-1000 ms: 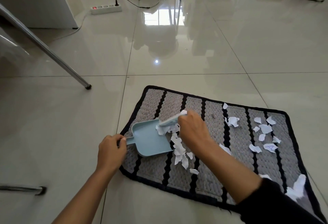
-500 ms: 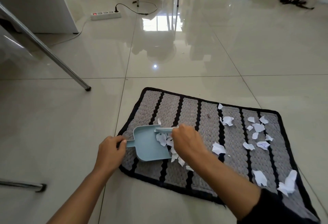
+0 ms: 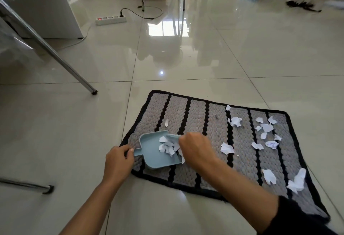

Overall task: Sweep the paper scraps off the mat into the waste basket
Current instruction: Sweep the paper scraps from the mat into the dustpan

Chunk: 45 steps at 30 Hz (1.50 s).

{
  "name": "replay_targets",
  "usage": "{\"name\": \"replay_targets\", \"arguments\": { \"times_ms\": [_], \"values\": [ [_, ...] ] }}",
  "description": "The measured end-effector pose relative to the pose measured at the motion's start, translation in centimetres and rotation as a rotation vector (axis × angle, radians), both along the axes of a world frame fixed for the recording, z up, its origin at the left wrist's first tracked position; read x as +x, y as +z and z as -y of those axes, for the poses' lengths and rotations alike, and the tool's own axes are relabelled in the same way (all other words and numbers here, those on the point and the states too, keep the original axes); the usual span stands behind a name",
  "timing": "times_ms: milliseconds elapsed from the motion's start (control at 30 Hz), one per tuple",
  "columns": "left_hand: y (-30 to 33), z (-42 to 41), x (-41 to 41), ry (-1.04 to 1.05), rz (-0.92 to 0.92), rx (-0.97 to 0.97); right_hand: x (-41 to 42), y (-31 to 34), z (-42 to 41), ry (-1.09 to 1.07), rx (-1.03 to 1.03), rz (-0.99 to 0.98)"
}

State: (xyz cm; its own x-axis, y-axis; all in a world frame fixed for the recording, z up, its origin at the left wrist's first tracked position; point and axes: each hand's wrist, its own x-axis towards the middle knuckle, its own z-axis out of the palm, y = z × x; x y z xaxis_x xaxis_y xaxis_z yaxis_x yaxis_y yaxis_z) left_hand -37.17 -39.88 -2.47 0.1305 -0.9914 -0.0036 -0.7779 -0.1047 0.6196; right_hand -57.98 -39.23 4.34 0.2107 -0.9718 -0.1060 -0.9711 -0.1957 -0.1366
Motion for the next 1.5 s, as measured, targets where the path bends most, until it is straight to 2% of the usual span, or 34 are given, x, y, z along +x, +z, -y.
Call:
{"name": "replay_targets", "arguments": {
  "times_ms": [100,167,333,600,767,933,1033,1167,1267,1400,1500],
  "values": [
    [-0.1,0.2,0.1,0.003,-0.006,-0.004,-0.3,0.5,3.1,-0.066,-0.163,-0.002],
    [-0.2,0.4,0.1,-0.002,-0.003,-0.005,0.0,0.0,5.4,-0.066,-0.200,0.013],
    [-0.2,0.4,0.2,-0.005,-0.003,0.006,0.1,-2.1,5.8,0.013,-0.105,-0.021],
    [0.4,-0.1,-0.1,-0.020,-0.008,0.006,-3.2,-1.8,1.8,-0.038,-0.075,0.009],
    [1.8,-1.7,-0.3,-0.088,-0.067,-0.030,-4.7,-1.4,-0.7,-0.331,-0.258,0.384],
    [2.3,-2.3,-0.2,-0.132,-0.095,-0.003,-4.2,-4.5,-3.3,-0.535,-0.063,0.293],
    [2.3,-2.4,-0.2,-0.129,-0.100,0.001,-1.4,-4.7,-4.6,-0.420,0.019,0.238],
    [2.3,-2.5,-0.1,-0.122,-0.089,-0.002,0.8,-3.6,-5.0,-0.289,-0.010,0.217],
    [2.2,-2.4,-0.1,-0.120,-0.090,-0.009,-0.9,-1.8,-3.8,-0.268,-0.085,0.239],
    [1.9,-2.3,-0.4,-0.097,-0.101,-0.014,-3.3,-1.2,-0.3,-0.237,-0.275,0.139],
    [1.7,-2.3,-0.4,-0.086,-0.083,-0.019,-2.8,-3.5,1.6,-0.199,-0.236,0.151]
  ]
}}
